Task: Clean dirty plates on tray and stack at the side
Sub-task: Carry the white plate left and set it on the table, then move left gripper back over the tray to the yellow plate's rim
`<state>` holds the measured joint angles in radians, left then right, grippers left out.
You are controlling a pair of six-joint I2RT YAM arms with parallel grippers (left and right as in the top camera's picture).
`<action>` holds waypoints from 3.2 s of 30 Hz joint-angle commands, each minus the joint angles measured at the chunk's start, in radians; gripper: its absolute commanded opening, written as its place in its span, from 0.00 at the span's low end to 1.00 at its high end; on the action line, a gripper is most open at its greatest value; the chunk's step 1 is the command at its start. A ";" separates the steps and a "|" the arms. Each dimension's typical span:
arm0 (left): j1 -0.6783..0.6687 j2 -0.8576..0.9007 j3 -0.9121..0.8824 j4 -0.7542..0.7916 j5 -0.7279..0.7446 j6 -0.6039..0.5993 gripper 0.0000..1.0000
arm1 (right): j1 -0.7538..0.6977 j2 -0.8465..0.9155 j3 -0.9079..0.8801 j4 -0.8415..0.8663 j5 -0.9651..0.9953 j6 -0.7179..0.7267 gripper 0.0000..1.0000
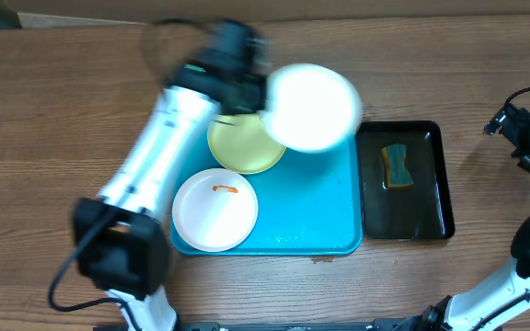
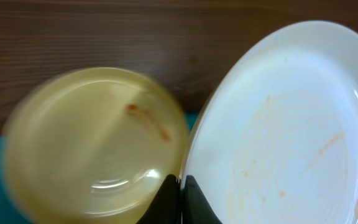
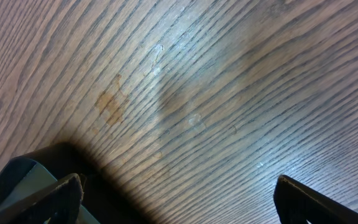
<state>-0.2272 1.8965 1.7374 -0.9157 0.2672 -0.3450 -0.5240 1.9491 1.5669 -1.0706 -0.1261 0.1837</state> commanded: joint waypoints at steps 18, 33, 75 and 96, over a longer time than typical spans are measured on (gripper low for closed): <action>0.792 0.088 -0.173 0.089 -0.163 0.085 0.04 | -0.004 -0.025 0.010 0.003 0.002 0.003 1.00; 0.752 0.146 -0.016 -0.042 -0.005 0.129 0.50 | -0.004 -0.025 0.010 0.003 0.002 0.003 1.00; 0.091 0.327 0.060 -0.224 -0.167 0.034 0.33 | -0.004 -0.025 0.010 0.003 0.002 0.003 1.00; 0.072 0.328 0.004 -0.194 -0.122 0.034 0.06 | -0.004 -0.025 0.010 0.003 0.002 0.003 1.00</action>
<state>-0.1444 2.2169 1.7538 -1.1126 0.1020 -0.3084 -0.5240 1.9491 1.5669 -1.0698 -0.1261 0.1837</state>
